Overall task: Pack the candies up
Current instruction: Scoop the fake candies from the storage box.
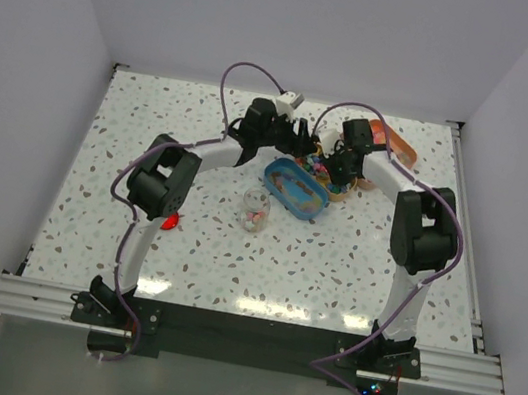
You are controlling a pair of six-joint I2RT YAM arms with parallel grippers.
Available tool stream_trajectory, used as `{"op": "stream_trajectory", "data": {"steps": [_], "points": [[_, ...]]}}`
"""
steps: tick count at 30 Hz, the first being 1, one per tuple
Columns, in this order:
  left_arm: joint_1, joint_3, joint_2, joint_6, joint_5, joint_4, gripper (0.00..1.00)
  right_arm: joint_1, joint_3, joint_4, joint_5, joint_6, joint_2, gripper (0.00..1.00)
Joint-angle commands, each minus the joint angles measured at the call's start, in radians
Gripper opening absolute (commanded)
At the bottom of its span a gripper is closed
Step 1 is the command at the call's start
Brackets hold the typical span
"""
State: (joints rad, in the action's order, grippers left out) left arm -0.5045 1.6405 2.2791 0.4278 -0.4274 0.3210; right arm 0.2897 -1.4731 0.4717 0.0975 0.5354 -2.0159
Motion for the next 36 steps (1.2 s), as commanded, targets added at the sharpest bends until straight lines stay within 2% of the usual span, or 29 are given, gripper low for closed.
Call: {"op": "stream_trajectory", "data": {"steps": [1,22,36], "points": [[-0.005,-0.001,-0.073,0.006,-0.020,0.047,0.74,0.008,-0.038,0.080,0.027,0.025,0.043,0.00],[-0.003,-0.016,-0.090,0.000,-0.019,0.030,0.73,0.008,-0.098,0.105,0.033,0.025,0.011,0.00],[0.003,-0.057,-0.184,-0.044,0.041,-0.028,0.76,-0.015,0.010,0.062,-0.004,0.020,0.106,0.00]]}}
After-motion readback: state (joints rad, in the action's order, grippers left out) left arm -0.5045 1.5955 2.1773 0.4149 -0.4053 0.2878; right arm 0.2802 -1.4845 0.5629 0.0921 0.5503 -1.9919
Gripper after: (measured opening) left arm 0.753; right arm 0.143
